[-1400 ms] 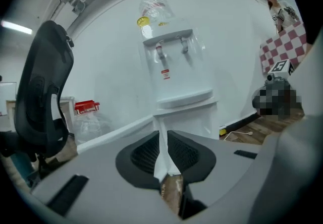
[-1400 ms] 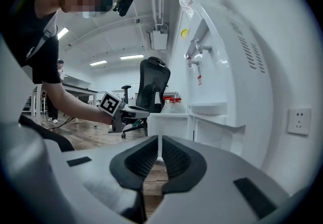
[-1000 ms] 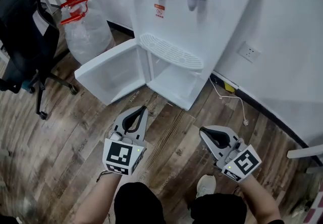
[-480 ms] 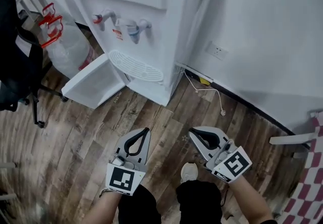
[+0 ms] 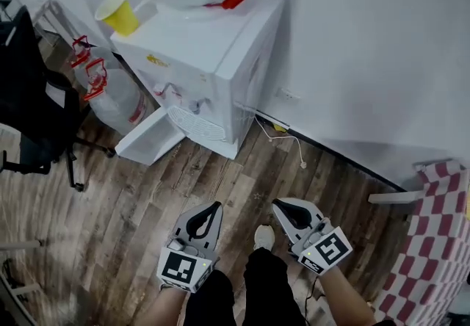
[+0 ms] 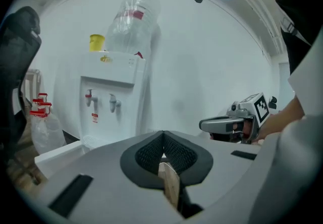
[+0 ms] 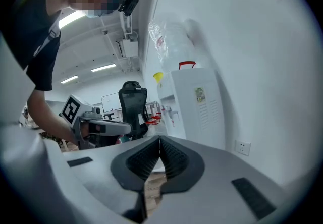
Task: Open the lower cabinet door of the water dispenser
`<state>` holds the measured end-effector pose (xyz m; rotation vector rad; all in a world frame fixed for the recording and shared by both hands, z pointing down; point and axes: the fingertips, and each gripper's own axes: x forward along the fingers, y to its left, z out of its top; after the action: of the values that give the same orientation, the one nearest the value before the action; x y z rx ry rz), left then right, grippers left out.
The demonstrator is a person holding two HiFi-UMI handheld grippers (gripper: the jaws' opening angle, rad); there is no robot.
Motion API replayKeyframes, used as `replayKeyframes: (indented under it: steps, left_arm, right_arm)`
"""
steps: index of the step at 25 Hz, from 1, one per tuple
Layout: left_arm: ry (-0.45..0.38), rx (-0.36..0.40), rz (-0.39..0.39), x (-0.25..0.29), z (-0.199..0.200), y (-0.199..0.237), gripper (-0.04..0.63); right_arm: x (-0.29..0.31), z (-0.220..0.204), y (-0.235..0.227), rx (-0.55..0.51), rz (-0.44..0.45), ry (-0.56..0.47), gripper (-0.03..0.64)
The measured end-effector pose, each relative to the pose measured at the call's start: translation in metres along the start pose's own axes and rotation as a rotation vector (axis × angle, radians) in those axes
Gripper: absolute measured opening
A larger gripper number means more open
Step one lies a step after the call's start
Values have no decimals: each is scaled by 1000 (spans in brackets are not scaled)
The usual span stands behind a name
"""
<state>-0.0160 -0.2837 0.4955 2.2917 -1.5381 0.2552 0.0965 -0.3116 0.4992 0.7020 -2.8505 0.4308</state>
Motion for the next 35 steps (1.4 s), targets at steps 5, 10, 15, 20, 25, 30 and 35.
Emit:
replayKeyframes:
  steps: [5,10,15,20,25,30,35]
  left_arm:
    - [22,-16,29,-44,60,-30,14]
    - [21,-22,53,-91,112,-49,14]
    - [16,-23,64,-149,157,-69,14]
    - [-34,17,70,-198,204,-78,14]
    - [-90,4,62,-256,226,-84,14]
    - [-108,-15,76,-317,222,-81,14]
    - [-100,-17,84,-367,205,-75,14]
  right_arm:
    - [-29,66,43,20,-10,-4,23]
    - [-56,122,75,38,-39,-10,23]
    - [-87,174,113,69,-75,-31,23]
    - [-107,213,151,19,-81,-37,23]
    - [-132,231,196,20,-110,-45,23]
    - [-150,235,250,-2,-132,-38,23]
    - [-161,242,293,-33,-155,-54,23]
